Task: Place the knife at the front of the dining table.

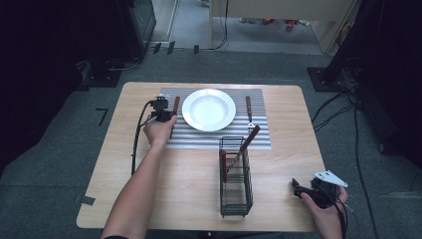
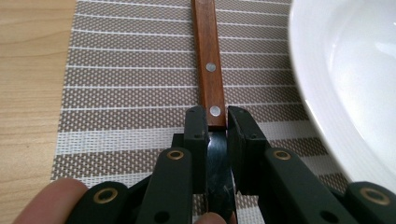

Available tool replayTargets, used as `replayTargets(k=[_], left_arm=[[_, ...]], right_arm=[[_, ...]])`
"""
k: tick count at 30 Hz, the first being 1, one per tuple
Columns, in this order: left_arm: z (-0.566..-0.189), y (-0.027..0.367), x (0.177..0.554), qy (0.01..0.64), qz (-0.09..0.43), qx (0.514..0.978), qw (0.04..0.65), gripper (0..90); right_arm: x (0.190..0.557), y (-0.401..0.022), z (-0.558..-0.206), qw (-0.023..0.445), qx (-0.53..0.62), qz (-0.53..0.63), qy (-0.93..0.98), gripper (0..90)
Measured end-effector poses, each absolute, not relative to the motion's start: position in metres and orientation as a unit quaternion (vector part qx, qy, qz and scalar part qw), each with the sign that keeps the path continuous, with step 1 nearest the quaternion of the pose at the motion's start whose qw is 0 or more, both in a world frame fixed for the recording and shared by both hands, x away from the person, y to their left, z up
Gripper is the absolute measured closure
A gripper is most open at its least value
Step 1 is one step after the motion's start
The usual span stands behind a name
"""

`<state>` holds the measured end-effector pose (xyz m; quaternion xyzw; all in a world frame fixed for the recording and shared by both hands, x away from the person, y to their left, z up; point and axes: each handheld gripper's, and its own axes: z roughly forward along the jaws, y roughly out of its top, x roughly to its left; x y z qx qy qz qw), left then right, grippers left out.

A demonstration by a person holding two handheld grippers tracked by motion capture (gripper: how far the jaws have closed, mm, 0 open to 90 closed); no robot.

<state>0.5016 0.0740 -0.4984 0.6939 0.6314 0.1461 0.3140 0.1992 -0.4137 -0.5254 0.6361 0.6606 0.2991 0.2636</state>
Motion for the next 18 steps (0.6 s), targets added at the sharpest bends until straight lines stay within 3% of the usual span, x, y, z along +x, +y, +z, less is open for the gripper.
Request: replayTargets(k=[18], left_arm=[[-0.495,0.064,0.507,0.659,0.137,0.677,0.297,79.5]], right_arm=[[0.199,-0.414,-0.525,0.263,0.635,0.301,0.661,11.5]])
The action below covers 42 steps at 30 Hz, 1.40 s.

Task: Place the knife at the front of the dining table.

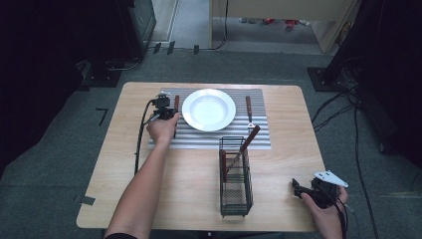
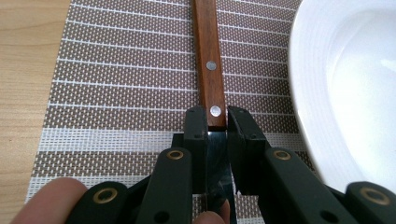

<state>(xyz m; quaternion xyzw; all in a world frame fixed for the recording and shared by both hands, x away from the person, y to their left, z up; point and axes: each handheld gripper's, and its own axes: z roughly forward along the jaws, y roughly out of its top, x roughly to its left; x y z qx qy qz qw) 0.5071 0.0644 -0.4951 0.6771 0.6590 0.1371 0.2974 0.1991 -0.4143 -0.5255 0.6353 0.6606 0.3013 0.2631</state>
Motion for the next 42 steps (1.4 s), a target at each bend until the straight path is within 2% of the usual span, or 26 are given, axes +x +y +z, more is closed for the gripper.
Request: replayTargets(k=[8,9,10,12,13,26,42], left_arm=[[-0.496,0.065,0.507,0.657,0.137,0.678,0.3,78.6],[-0.496,0.065,0.507,0.657,0.132,0.677,0.305,68.5],[-0.495,0.064,0.508,0.658,0.126,0.674,0.311,68.5],[-0.495,0.061,0.507,0.652,0.139,0.679,0.307,58.2],[-0.495,0.061,0.507,0.652,0.139,0.679,0.307,56.3],[-0.487,0.068,0.503,0.65,0.12,0.673,0.333,51.1],[-0.454,0.096,0.477,0.621,0.169,0.677,0.357,43.8]], right_arm=[[0.199,-0.414,-0.525,0.263,0.636,0.3,0.66,11.5],[0.199,-0.414,-0.525,0.263,0.636,0.3,0.66,11.5],[0.199,-0.414,-0.525,0.263,0.636,0.3,0.66,11.5],[0.199,-0.414,-0.525,0.263,0.636,0.3,0.66,11.5],[0.199,-0.414,-0.525,0.263,0.636,0.3,0.661,11.5],[0.199,-0.414,-0.525,0.263,0.636,0.299,0.661,11.5],[0.199,-0.414,-0.525,0.264,0.636,0.298,0.661,11.4]])
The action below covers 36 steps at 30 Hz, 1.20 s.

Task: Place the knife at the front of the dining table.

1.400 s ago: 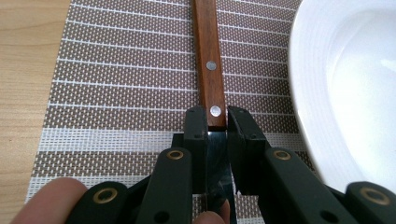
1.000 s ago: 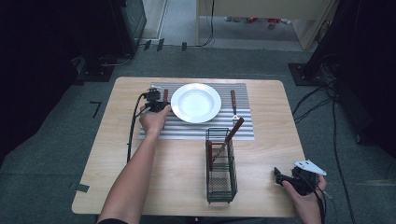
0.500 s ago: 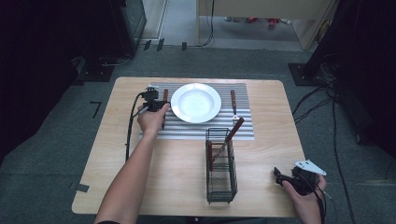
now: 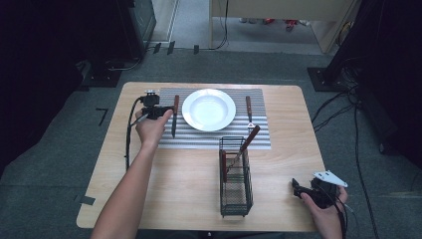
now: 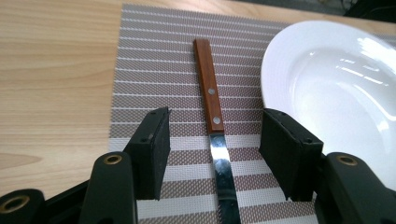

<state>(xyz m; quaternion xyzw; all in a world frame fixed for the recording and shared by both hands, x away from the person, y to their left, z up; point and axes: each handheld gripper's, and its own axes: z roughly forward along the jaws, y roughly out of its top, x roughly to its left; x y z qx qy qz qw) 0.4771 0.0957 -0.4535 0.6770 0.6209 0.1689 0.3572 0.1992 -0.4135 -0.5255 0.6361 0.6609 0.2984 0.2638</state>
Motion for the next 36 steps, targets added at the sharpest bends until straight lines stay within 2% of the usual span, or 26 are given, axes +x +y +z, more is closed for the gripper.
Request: replayTargets(k=[7,14,21,26,36], left_arm=[[-0.436,0.116,0.458,0.619,0.185,0.662,0.38,42.2],[-0.42,0.13,0.436,0.596,0.195,0.669,0.399,37.1],[-0.406,0.141,0.408,0.576,0.216,0.677,0.404,13.1],[-0.403,0.149,0.388,0.563,0.218,0.679,0.419,9.8],[-0.41,0.163,0.349,0.562,0.224,0.679,0.415,9.8]], right_arm=[[0.199,-0.414,-0.525,0.265,0.636,0.298,0.661,11.4],[0.199,-0.413,-0.525,0.264,0.636,0.298,0.661,11.5],[0.199,-0.414,-0.526,0.265,0.636,0.298,0.661,11.4],[0.199,-0.414,-0.526,0.265,0.636,0.298,0.661,11.4],[0.199,-0.413,-0.525,0.264,0.636,0.298,0.661,11.4]])
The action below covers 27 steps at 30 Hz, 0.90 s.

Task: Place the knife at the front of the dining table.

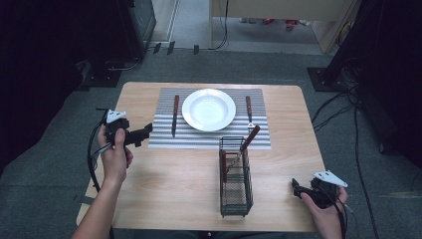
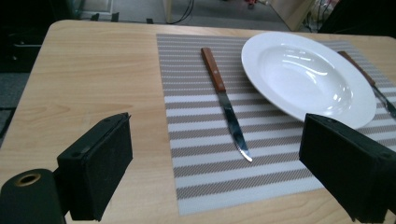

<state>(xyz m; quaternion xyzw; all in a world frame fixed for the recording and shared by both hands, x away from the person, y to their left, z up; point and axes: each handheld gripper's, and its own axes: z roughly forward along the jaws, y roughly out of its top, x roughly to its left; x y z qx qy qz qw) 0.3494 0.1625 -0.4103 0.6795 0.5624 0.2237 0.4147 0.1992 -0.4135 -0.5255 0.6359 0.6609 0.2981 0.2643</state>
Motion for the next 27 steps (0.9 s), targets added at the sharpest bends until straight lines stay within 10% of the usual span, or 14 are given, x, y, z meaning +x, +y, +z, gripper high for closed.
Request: replayTargets(k=[27], left_arm=[[-0.463,0.204,0.265,0.58,0.236,0.669,0.401,10.0]], right_arm=[[0.199,-0.413,-0.525,0.264,0.636,0.298,0.661,11.4]])
